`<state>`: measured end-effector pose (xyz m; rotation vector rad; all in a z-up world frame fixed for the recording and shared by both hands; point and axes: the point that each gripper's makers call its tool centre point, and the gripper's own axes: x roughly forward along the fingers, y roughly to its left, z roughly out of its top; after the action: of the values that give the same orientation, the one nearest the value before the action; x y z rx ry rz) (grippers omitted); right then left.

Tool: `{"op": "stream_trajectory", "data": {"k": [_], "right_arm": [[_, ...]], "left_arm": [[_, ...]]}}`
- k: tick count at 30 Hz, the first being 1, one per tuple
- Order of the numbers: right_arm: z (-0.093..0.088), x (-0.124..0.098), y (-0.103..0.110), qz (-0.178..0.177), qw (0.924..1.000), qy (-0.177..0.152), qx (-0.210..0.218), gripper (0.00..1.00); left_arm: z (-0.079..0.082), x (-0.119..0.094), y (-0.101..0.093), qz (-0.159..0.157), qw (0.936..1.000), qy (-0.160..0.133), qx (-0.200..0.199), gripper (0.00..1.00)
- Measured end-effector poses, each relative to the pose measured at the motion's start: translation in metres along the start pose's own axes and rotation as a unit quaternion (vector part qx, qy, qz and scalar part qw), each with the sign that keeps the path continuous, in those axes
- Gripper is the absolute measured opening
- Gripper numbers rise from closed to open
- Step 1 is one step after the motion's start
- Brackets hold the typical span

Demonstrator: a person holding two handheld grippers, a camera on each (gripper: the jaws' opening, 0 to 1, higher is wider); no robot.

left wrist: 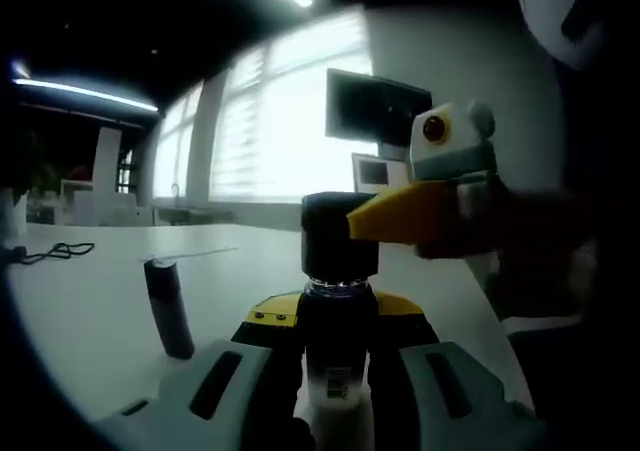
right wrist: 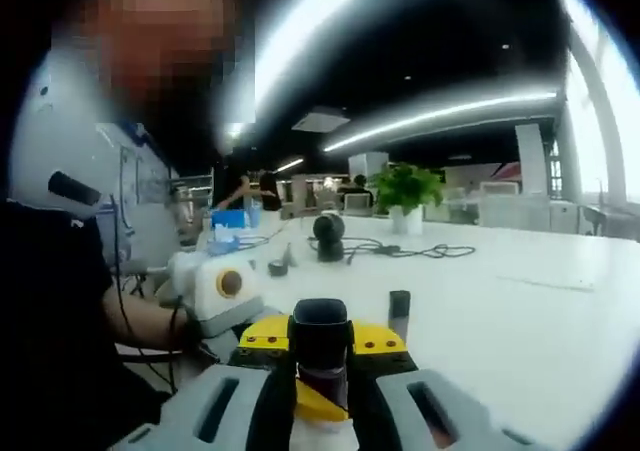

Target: Pick up cosmetic bottle twist off cap place on table pick up cap screw tight cap place on table

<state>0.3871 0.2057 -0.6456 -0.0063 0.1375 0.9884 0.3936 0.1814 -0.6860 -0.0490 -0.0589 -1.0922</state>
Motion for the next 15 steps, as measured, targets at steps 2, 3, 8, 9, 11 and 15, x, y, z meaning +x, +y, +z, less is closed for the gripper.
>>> {"op": "stream_trajectory", "data": {"k": [2,3,8,9,11,15], "right_arm": [[-0.0004,-0.0003,0.0015,0.015,0.9999,0.001,-0.008,0.12],[-0.0004,-0.0004,0.0016,0.02,0.9998,0.001,-0.009,0.12],[-0.0006,-0.0006,0.0039,0.064,0.9977,0.001,-0.024,0.12],[-0.0004,-0.001,0.0066,0.083,0.9963,-0.001,-0.02,0.12],[-0.0006,-0.0006,0.005,0.103,0.9945,0.001,-0.014,0.12],[-0.0006,-0.0006,0.0077,0.148,0.9882,0.01,-0.037,0.12]], "left_arm": [[-0.0001,0.0001,-0.0001,-0.001,1.0,0.0,0.001,0.14],[-0.0002,0.0004,-0.0005,-0.002,1.0,0.0,0.001,0.14],[-0.0008,0.0006,-0.0013,-0.006,1.0,0.0,-0.001,0.14],[-0.001,0.0006,-0.0018,-0.008,1.0,0.001,-0.001,0.14],[-0.0011,0.0005,-0.0025,-0.009,1.0,0.001,-0.002,0.14],[-0.0017,0.0004,-0.0024,-0.01,0.9999,0.001,-0.003,0.14]]}}
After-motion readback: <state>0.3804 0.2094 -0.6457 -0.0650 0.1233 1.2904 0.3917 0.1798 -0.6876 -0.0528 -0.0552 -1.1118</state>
